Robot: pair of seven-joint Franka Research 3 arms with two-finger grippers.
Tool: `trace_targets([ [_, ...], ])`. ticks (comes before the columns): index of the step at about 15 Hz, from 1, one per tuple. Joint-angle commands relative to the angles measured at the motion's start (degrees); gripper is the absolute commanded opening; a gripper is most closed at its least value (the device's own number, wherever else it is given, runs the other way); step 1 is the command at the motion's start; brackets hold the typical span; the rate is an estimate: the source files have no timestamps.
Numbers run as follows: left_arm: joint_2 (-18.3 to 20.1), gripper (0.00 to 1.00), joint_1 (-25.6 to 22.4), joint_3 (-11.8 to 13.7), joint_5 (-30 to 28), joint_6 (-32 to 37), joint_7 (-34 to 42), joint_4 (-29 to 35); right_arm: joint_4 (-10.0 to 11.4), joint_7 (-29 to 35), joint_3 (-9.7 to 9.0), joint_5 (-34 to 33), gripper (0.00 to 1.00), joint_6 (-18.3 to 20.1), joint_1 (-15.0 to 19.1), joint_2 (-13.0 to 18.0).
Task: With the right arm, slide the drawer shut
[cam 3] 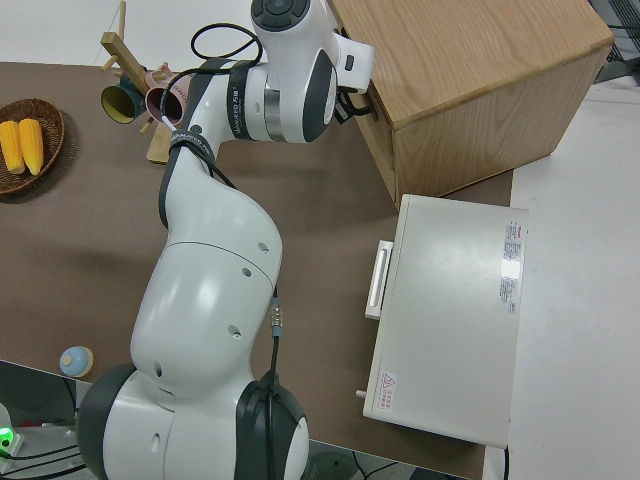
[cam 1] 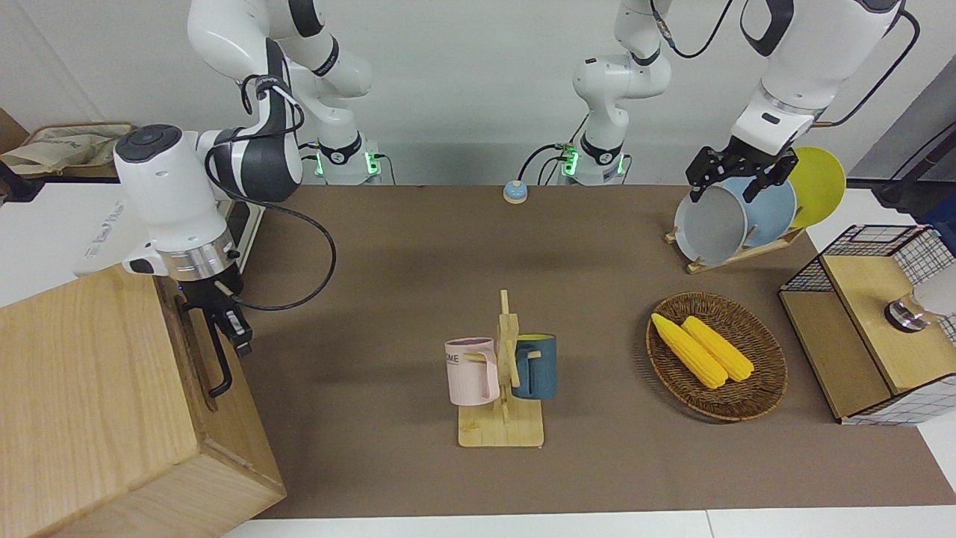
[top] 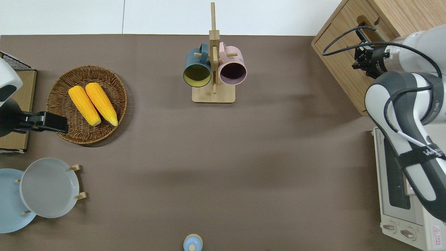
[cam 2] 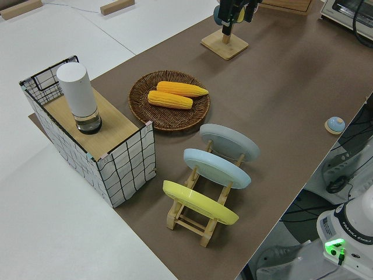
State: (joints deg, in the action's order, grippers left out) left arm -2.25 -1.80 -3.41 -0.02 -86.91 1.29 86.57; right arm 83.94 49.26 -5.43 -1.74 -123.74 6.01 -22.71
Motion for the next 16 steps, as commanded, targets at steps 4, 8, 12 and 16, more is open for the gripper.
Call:
trace_targets([
  [4,-0.65,0.99,-0.22,-0.37,0.98,1.13,0.55,-1.49,-2.55,-4.26,-4.50,0.42,0.000,-0.89,5.15,-1.99],
  [8,-0.65,0.99,-0.22,-0.37,0.98,1.13,0.55,-1.49,-2.55,-3.39,-4.50,-0.11,0.000,-0.80,3.92,-1.90],
  [12,-0.65,0.99,-0.22,-0.37,0.98,1.13,0.55,-1.49,-2.03,-4.35,-4.50,-0.20,0.000,0.86,1.11,-0.23],
  [16,-0.65,0.99,-0.22,-0.37,0.98,1.13,0.55,-1.40,-1.85,-8.99,-4.59,0.77,0.000,10.43,-2.66,2.58],
])
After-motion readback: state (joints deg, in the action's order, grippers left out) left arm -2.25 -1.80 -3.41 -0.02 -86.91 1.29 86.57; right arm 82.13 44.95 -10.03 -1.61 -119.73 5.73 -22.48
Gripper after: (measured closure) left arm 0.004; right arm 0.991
